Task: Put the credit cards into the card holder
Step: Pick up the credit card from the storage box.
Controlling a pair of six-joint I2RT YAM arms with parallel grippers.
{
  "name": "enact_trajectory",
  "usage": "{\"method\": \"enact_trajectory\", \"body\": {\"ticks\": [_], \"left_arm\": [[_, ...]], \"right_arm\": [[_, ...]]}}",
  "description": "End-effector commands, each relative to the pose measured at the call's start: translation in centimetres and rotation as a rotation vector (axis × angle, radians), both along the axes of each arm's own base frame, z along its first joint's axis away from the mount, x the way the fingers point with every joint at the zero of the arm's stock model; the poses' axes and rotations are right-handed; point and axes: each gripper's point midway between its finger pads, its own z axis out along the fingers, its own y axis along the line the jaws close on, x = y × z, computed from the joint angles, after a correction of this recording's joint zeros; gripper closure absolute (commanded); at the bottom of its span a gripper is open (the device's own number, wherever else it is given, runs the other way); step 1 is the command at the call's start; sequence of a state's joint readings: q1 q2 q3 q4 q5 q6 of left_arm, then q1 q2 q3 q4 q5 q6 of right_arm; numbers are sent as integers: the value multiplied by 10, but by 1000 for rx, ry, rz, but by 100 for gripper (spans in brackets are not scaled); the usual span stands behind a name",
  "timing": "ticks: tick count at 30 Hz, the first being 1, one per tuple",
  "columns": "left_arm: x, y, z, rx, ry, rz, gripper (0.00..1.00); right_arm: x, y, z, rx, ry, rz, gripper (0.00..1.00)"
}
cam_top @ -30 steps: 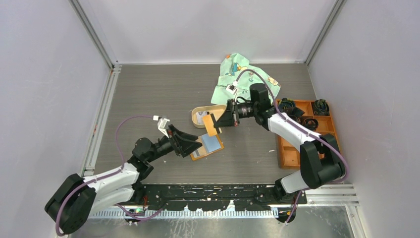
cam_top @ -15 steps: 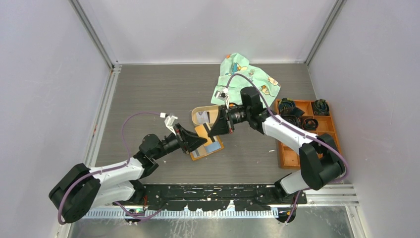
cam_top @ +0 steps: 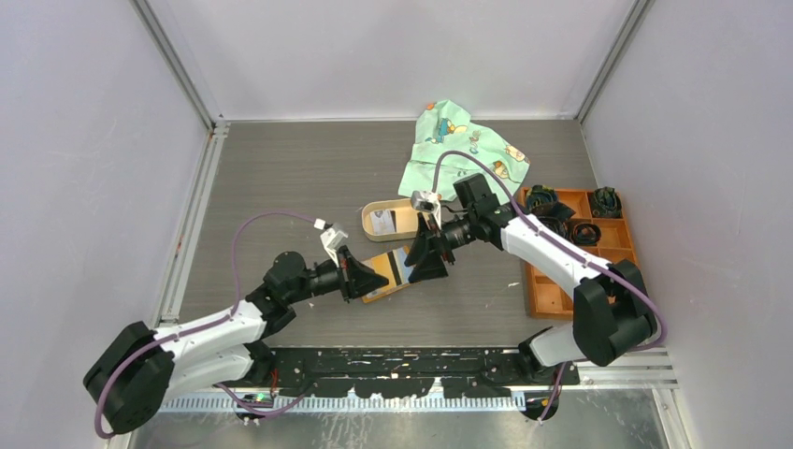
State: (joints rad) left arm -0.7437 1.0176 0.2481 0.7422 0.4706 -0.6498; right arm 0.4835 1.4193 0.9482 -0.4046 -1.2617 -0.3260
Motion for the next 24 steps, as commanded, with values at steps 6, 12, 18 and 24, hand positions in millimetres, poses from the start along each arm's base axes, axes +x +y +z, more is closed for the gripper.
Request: {"method": "enact_trajectory", "body": {"ticks": [6, 12, 18, 24], "left_arm": [[-26, -7, 4, 89, -119, -147, 100], [-31, -19, 3, 104, -123, -191, 100], [-29, -23, -3, 125, -117, -193, 100], [-29, -22, -6, 136, -113, -185, 100]], "right_arm": [[-11, -9, 0, 54, -168, 84, 36], [-13, -6, -2, 55, -149, 88, 39], [-15, -3, -3, 50, -132, 95, 50], [-18, 1, -6, 44, -111, 105, 59]]}}
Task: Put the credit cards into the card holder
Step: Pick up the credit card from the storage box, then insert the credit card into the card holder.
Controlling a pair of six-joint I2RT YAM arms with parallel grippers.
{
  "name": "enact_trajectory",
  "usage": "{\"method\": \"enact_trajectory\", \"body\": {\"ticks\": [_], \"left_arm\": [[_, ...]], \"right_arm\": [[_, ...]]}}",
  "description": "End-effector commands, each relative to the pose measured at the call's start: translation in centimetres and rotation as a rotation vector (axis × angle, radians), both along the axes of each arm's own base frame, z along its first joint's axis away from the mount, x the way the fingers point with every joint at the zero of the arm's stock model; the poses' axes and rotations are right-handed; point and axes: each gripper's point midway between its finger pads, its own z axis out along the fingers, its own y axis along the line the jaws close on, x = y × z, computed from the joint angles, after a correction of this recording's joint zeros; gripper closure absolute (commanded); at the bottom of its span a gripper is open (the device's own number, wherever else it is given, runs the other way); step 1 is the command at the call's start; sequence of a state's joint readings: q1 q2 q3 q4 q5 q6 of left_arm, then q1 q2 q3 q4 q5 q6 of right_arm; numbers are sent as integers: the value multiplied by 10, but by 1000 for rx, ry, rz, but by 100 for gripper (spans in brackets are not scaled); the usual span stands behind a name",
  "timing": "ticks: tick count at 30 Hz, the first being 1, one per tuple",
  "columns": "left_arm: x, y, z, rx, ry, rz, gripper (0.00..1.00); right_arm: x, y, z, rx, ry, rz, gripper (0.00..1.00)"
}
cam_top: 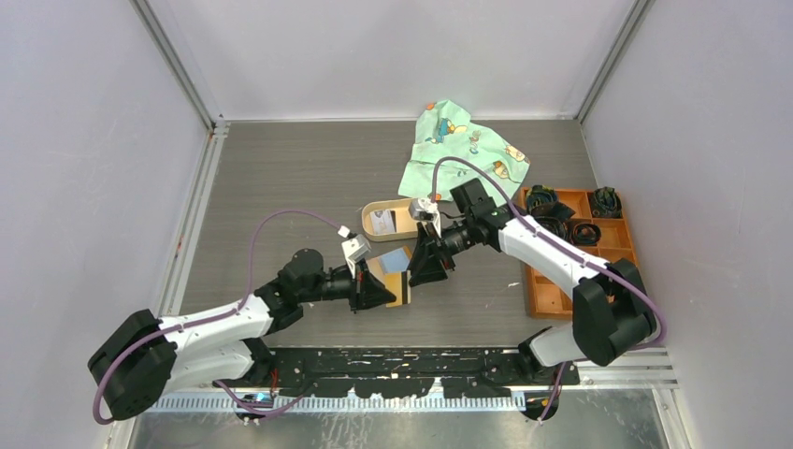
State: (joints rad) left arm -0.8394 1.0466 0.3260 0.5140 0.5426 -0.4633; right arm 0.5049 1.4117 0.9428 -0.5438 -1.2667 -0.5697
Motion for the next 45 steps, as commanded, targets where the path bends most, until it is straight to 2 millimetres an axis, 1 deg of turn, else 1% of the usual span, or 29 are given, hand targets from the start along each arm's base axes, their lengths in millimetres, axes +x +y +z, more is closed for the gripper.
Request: {"method": "enact_trajectory", "body": {"ticks": [1, 3, 5, 6, 7, 8, 9, 11, 13, 16, 18, 20, 24, 27, 29, 30, 33, 37, 41, 45], "left_arm": [[5, -7, 21, -39, -61, -6, 100], [6, -7, 20, -36, -60, -5, 100], [5, -7, 18, -32, -57, -4, 100], [6, -7, 17, -29, -55, 0, 100], [8, -6, 16, -23, -52, 13, 100], [11, -4, 15, -12, -47, 39, 95], [15, 0, 12, 5, -38, 77, 87], [25, 11, 6, 41, -30, 170, 61], [33, 27, 1, 73, -24, 276, 50], [41, 56, -11, 117, 14, 440, 36], [43, 72, -17, 111, 48, 528, 32], [45, 85, -29, 114, 99, 607, 29], [46, 96, -47, 120, 183, 688, 29], [53, 100, -53, 136, 218, 733, 29], [59, 102, -56, 148, 252, 746, 30], [62, 102, -61, 164, 278, 752, 30], [73, 102, -68, 156, 340, 748, 33], [89, 97, -70, 142, 365, 741, 36], [102, 88, -74, 157, 387, 713, 42], [110, 82, -83, 160, 427, 676, 53]], "right_arm": [[-3, 8, 4, 30, 0, 24, 62], [-4, 10, 2, 20, 13, 25, 69], [-4, 12, 0, 5, 21, 23, 82], [-3, 13, -1, -3, 27, 20, 92], [-2, 14, -2, -13, 36, 13, 98], [0, 14, -3, -26, 46, 1, 99], [2, 14, -6, -44, 54, -13, 99], [8, 13, -15, -79, 85, -50, 99], [21, 14, -25, -126, 148, -135, 99], [50, 15, -44, -205, 221, -289, 99], [66, 15, -58, -260, 258, -387, 99], [77, 15, -70, -291, 302, -464, 99], [93, 13, -83, -303, 382, -556, 99], [102, 10, -90, -306, 439, -590, 99], [104, 9, -93, -304, 467, -591, 99], [104, 9, -93, -303, 473, -588, 99], [104, 10, -93, -301, 484, -577, 99], [105, 9, -95, -306, 514, -569, 99], [105, 9, -94, -304, 524, -563, 99], [109, 6, -93, -299, 516, -574, 99]]}}
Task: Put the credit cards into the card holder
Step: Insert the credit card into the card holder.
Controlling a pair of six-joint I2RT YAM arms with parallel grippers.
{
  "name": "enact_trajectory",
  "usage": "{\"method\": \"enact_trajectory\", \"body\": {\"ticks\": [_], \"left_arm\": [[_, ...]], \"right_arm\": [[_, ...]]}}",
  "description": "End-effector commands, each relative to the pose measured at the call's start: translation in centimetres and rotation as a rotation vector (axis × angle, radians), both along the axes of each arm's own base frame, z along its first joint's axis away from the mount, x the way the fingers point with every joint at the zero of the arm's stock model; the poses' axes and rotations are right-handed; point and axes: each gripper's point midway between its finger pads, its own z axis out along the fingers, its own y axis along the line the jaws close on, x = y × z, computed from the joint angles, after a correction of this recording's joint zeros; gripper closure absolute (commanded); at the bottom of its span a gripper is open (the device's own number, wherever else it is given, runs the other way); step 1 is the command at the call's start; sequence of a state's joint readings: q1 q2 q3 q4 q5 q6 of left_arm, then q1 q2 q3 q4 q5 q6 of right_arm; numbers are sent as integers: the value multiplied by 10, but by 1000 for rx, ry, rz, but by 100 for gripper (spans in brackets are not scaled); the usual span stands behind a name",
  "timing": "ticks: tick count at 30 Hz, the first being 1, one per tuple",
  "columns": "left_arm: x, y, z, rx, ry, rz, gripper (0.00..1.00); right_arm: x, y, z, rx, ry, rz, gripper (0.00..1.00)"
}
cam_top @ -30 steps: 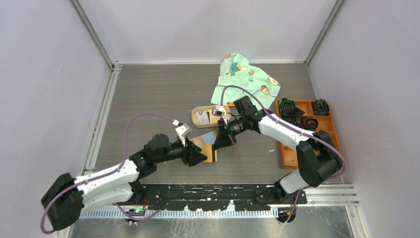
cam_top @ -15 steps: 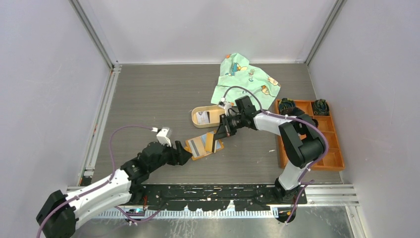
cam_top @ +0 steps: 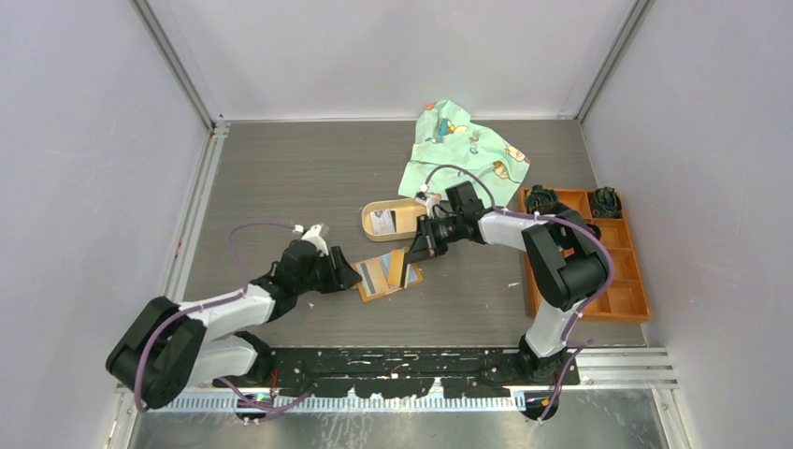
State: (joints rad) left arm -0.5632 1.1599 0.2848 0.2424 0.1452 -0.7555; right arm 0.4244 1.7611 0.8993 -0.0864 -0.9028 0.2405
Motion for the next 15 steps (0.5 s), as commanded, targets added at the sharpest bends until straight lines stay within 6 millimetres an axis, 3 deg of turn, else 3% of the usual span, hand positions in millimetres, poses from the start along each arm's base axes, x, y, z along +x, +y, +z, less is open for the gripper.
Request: {"method": "enact_trajectory", "body": {"ticks": [1, 3, 5, 7, 10, 15], "left_arm": [[22, -22, 22, -104, -56, -65, 56], [23, -24, 14, -98, -31, -86, 64], [23, -27, 10, -93, -19, -124, 82], [22, -32, 4, -87, -6, -178, 91], [19, -38, -4, -86, 23, -234, 97], [19, -37, -10, -72, 38, -236, 98]], "right_arm": [[18, 3, 20, 49, -59, -3, 99], [22, -1, 20, 53, -53, -16, 99], [24, -4, 19, 57, -41, -25, 99], [24, -7, 18, 62, -29, -27, 99], [22, -9, 19, 69, -8, -32, 99], [24, -24, 20, 37, -16, -79, 99]]}}
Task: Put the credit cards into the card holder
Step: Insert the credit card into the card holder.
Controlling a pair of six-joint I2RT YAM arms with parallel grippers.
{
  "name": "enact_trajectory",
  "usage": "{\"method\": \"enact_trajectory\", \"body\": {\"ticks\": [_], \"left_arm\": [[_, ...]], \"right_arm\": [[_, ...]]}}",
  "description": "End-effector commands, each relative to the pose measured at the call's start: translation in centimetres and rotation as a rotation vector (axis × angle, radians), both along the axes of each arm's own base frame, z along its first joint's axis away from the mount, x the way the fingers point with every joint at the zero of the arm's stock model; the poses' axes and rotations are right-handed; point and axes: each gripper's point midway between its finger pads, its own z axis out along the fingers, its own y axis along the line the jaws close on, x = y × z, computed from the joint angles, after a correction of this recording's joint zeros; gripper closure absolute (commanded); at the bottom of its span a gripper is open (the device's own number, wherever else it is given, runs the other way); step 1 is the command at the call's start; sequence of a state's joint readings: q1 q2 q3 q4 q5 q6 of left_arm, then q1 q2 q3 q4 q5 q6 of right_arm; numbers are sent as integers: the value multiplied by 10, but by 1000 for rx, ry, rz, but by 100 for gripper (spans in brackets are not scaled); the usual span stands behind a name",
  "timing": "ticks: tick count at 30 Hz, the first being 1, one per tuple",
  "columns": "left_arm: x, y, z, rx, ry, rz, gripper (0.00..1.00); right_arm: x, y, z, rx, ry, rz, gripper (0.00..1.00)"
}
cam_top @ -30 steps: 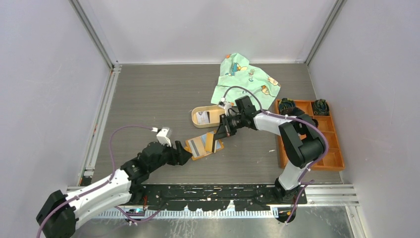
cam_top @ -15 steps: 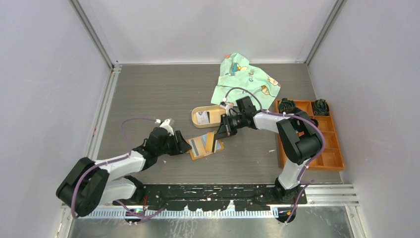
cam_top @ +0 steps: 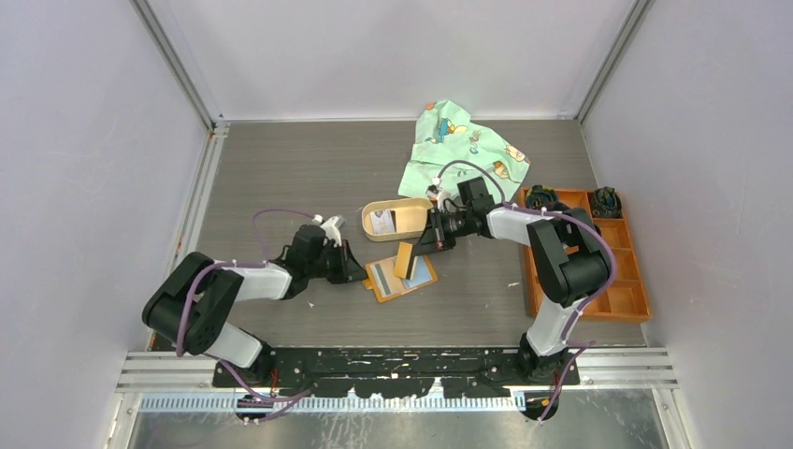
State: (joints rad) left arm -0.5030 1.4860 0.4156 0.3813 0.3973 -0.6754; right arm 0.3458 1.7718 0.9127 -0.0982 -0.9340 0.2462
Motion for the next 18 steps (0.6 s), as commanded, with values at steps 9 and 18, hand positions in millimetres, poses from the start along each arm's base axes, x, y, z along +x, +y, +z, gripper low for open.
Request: {"method": "enact_trajectory", "body": {"ticks": [9, 18], "left_arm": [[6, 21, 28, 72, -100, 61, 78], [-35, -4, 65, -152, -79, 29, 72]], "right_arm": [[2, -20, 7, -23, -5, 22, 99], [-5, -16, 2, 7, 41, 46, 99]]}}
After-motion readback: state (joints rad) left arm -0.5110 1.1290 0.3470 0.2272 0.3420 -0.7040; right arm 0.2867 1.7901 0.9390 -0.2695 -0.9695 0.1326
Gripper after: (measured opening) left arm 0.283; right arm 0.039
